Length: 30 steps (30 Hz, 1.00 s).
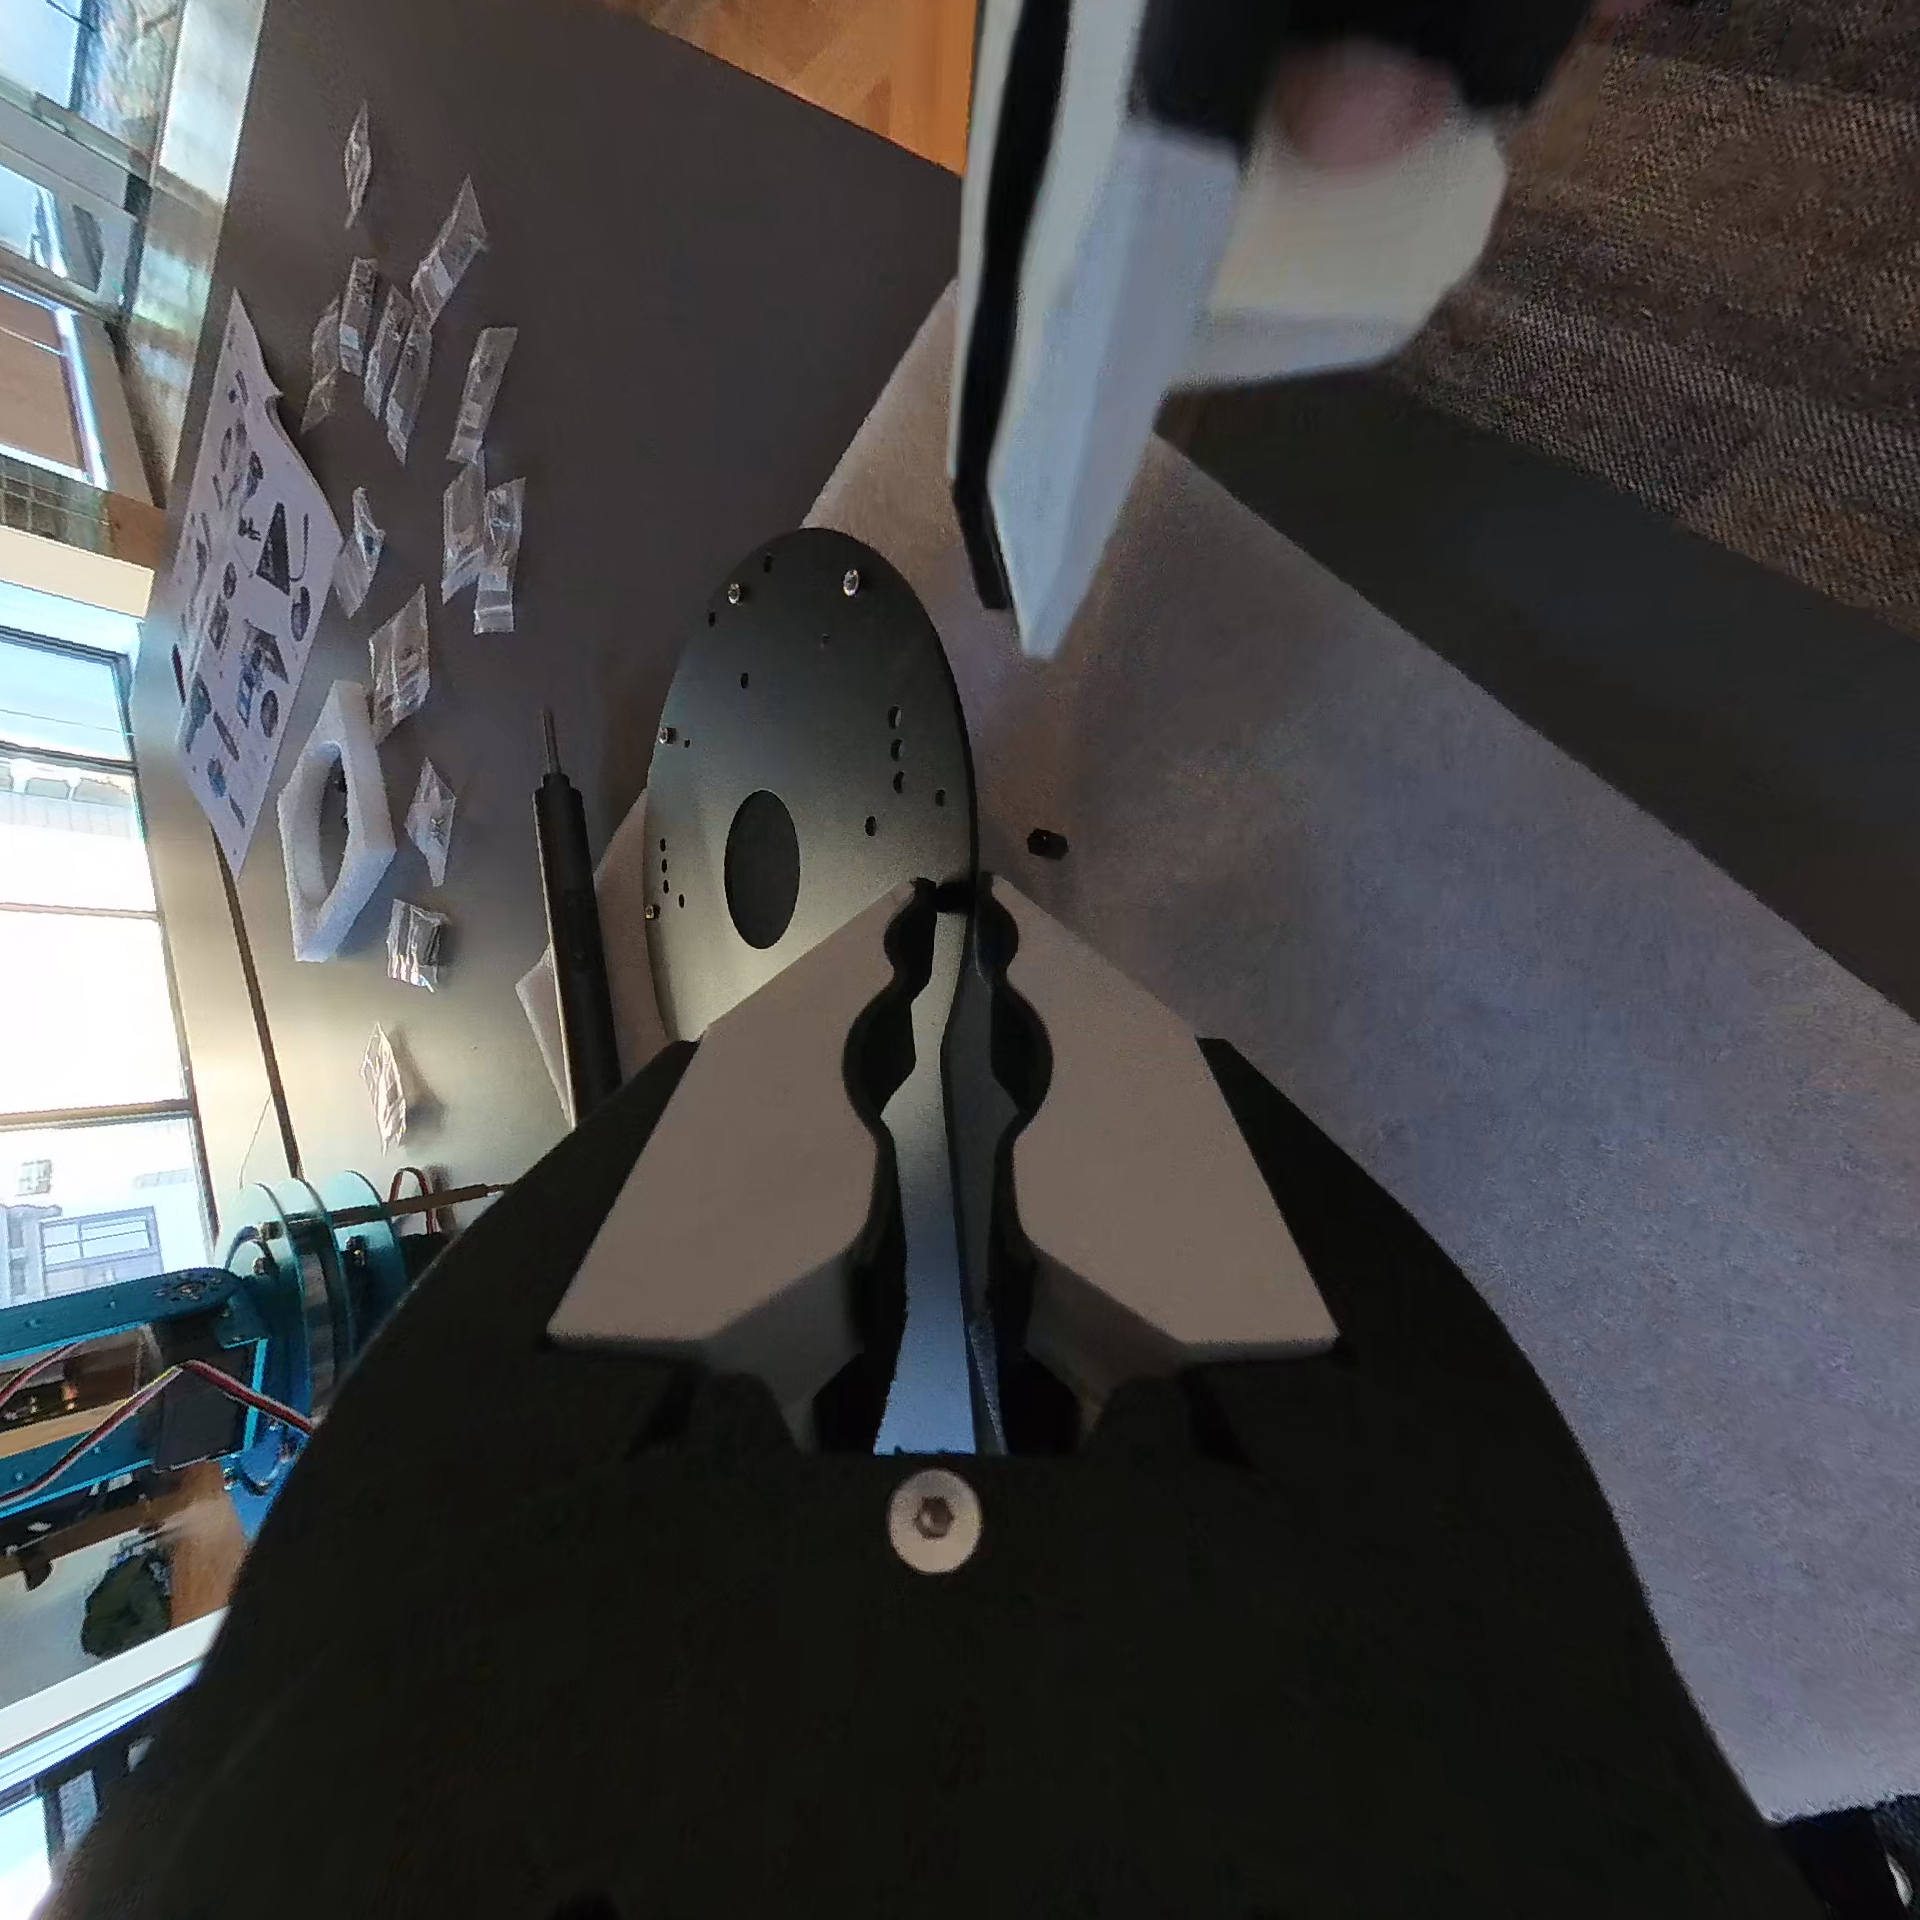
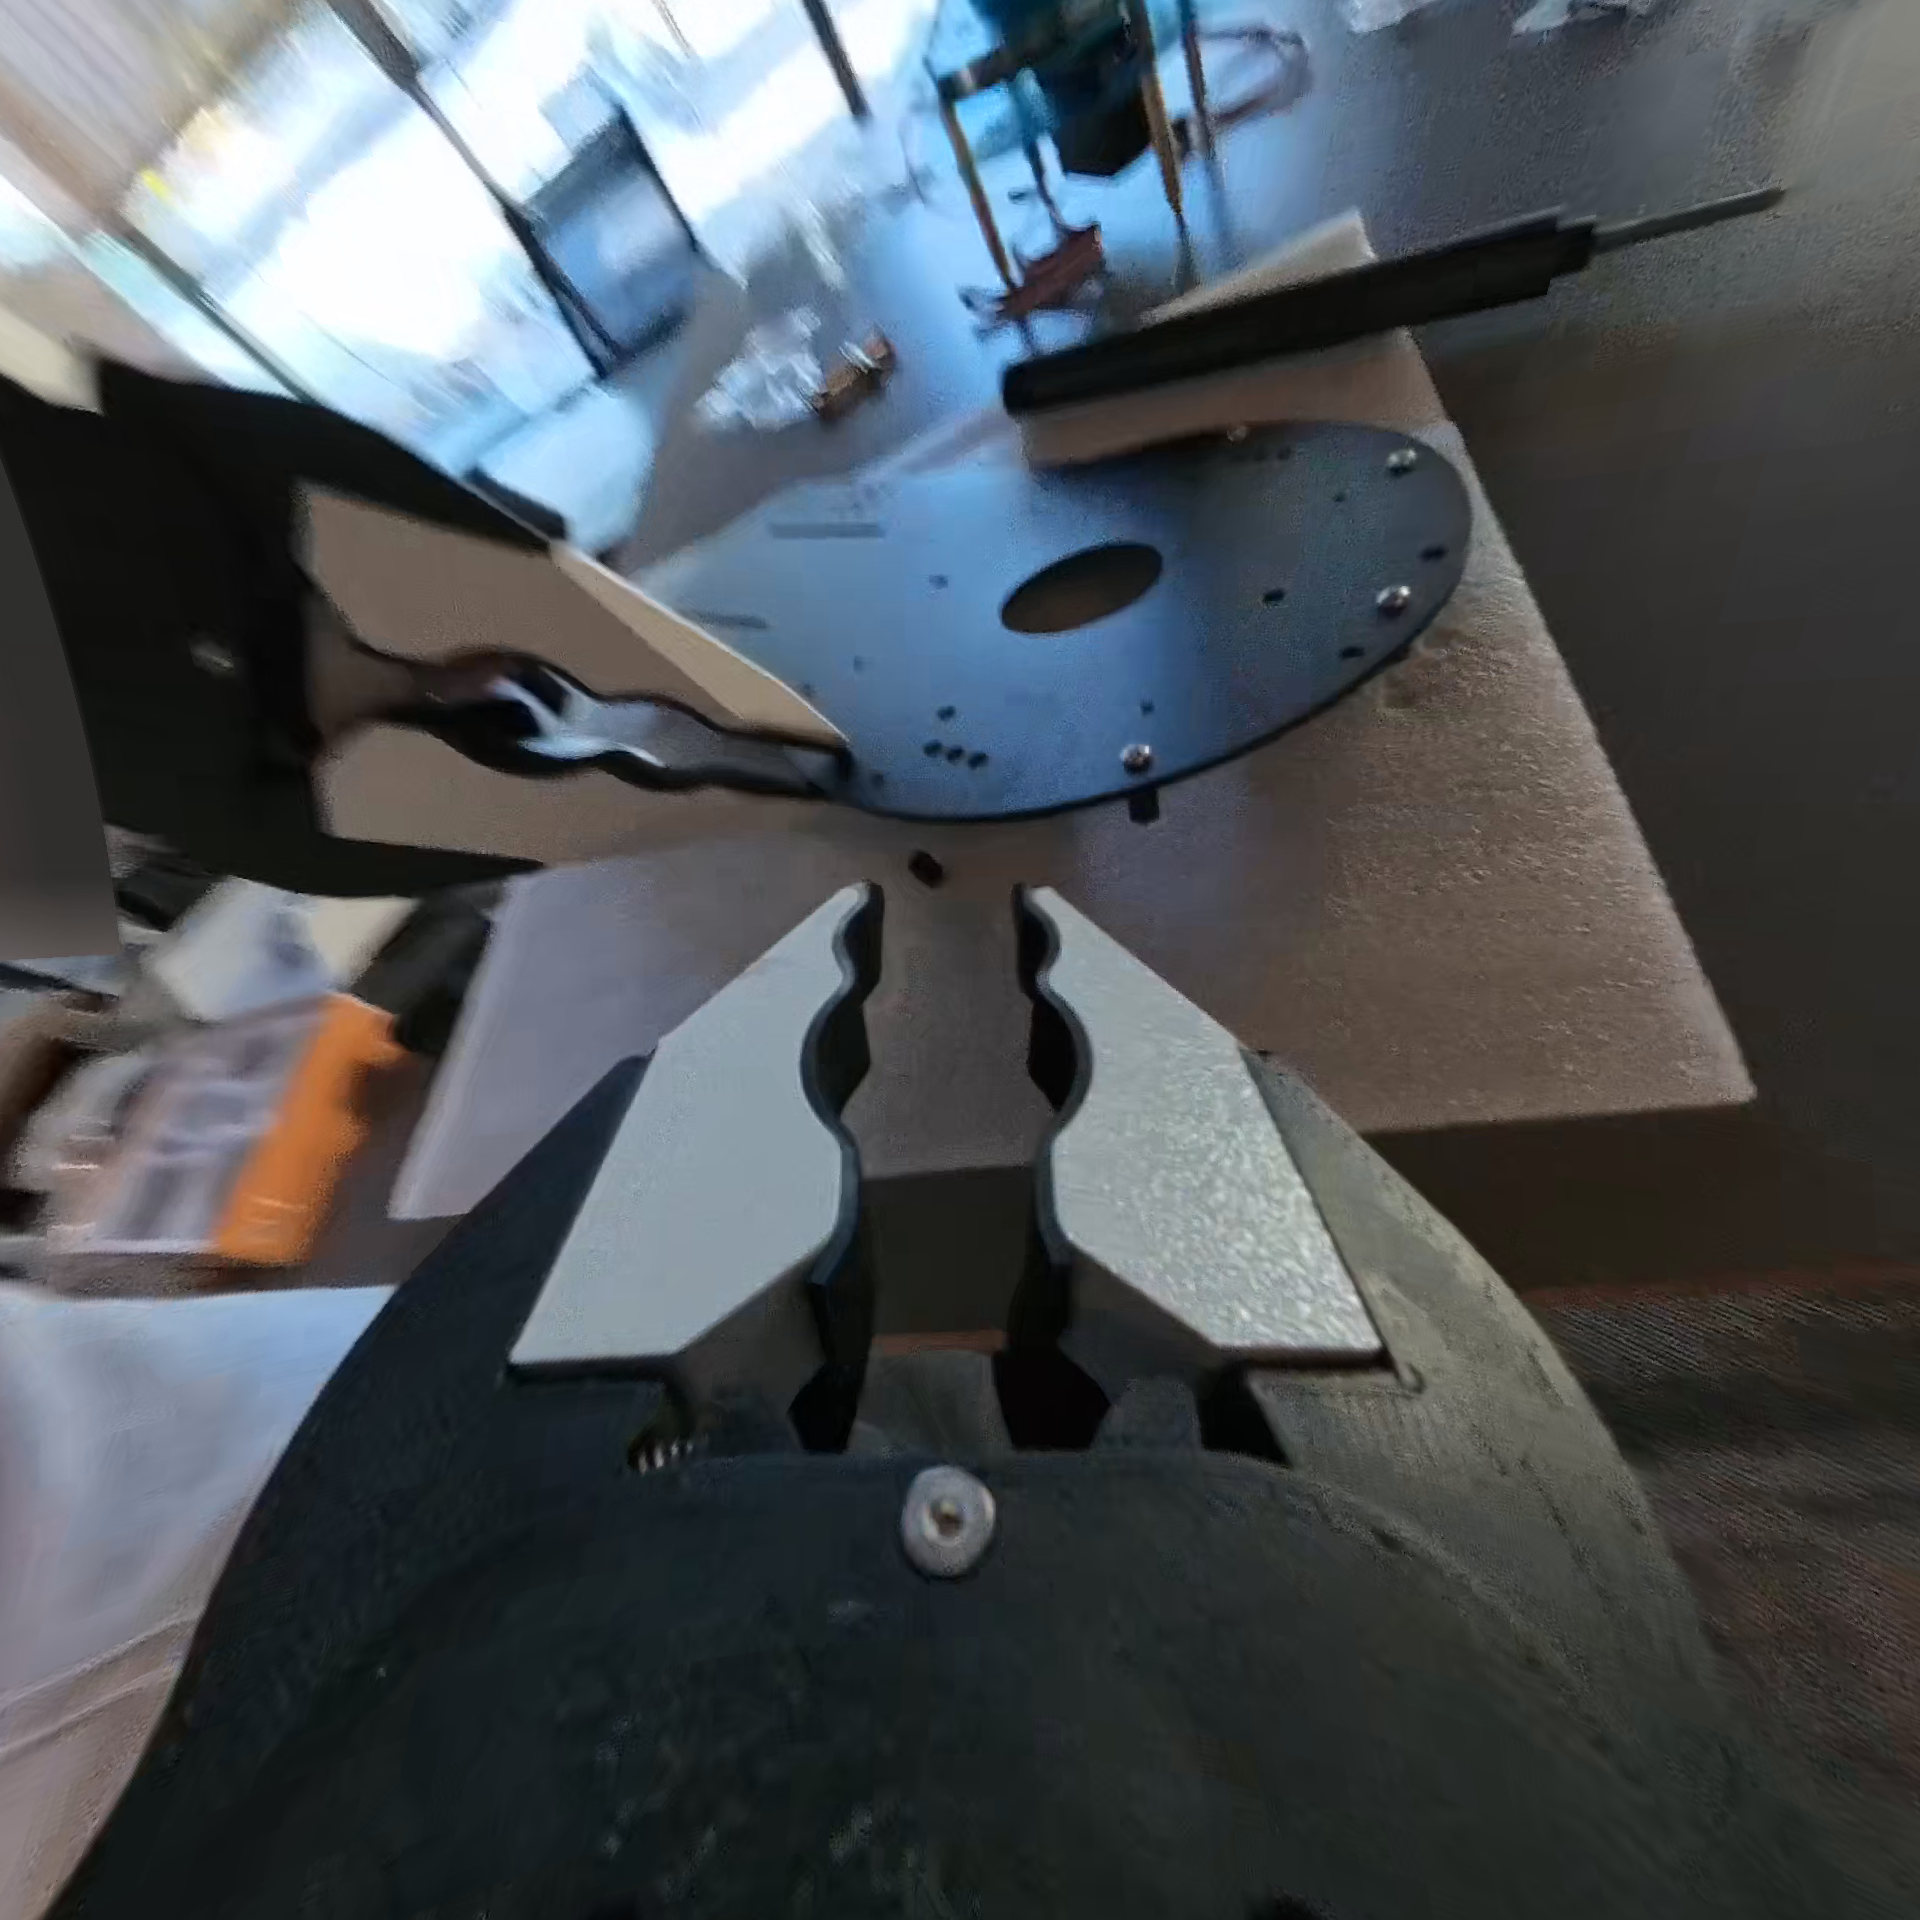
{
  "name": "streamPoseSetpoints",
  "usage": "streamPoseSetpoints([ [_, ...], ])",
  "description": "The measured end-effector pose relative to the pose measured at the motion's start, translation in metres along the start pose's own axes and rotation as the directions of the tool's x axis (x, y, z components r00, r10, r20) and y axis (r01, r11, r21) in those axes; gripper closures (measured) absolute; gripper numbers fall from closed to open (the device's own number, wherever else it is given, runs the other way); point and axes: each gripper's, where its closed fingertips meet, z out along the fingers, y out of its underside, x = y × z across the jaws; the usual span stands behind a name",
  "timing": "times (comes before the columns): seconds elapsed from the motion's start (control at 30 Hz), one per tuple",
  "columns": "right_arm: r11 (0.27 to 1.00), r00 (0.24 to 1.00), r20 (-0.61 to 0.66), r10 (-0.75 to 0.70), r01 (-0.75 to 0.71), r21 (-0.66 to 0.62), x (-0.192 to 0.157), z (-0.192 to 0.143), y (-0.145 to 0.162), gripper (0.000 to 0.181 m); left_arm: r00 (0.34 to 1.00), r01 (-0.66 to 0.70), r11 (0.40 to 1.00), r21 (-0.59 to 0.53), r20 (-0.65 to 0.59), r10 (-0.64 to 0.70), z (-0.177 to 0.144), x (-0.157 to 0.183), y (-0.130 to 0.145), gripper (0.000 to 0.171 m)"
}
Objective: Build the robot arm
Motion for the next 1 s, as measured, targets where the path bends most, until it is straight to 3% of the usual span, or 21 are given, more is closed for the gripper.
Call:
streamPoseSetpoints([
  [0.07,1.0,0.99,0.14,0.004,-0.008,0.027,-0.01,-0.012,-0.009,0.154,1.0,0.003,1.0,0.0,0.005,-0.003,0.001,0.002,0.001,0.166],
  [0.1,0.999,0.988,0.146,-0.042,0.038,0.025,-0.009,-0.017,-0.011,0.156,1.0,0.003,1.0,-0.002,0.008,-0.003,0.002,0.003,0.002,0.166],
  [0.23,0.952,0.954,0.06,-0.292,0.296,-0.079,0.011,-0.021,-0.001,0.159,0.999,-0.023,1.0,-0.016,0.027,0.023,0.007,0.009,0.006,0.166],
  [0.3,0.921,0.936,0.025,-0.35,0.349,-0.172,0.014,-0.013,0.013,0.161,0.999,-0.036,0.999,-0.021,0.036,0.037,0.009,0.011,0.007,0.166],
  [0.43,0.869,0.891,-0.006,-0.455,0.442,-0.221,0.001,0.008,0.026,0.174,0.997,-0.047,0.999,-0.018,0.053,0.048,0.009,0.011,0.008,0.166],
  [0.5,0.848,0.88,-0.03,-0.475,0.448,-0.282,0.004,0.013,0.034,0.181,0.997,-0.051,0.998,-0.02,0.062,0.052,0.009,0.01,0.008,0.166],
  [0.67,0.878,0.916,-0.031,-0.399,0.372,-0.302,0.006,0.014,0.036,0.181,0.994,-0.08,0.996,-0.027,0.075,0.082,0.01,0.009,0.011,0.167],
  [1.0,0.885,0.922,-0.022,-0.386,0.363,-0.291,0.006,0.014,0.037,0.181,0.992,-0.087,0.996,-0.034,0.085,0.09,0.012,0.011,0.016,0.166],
])
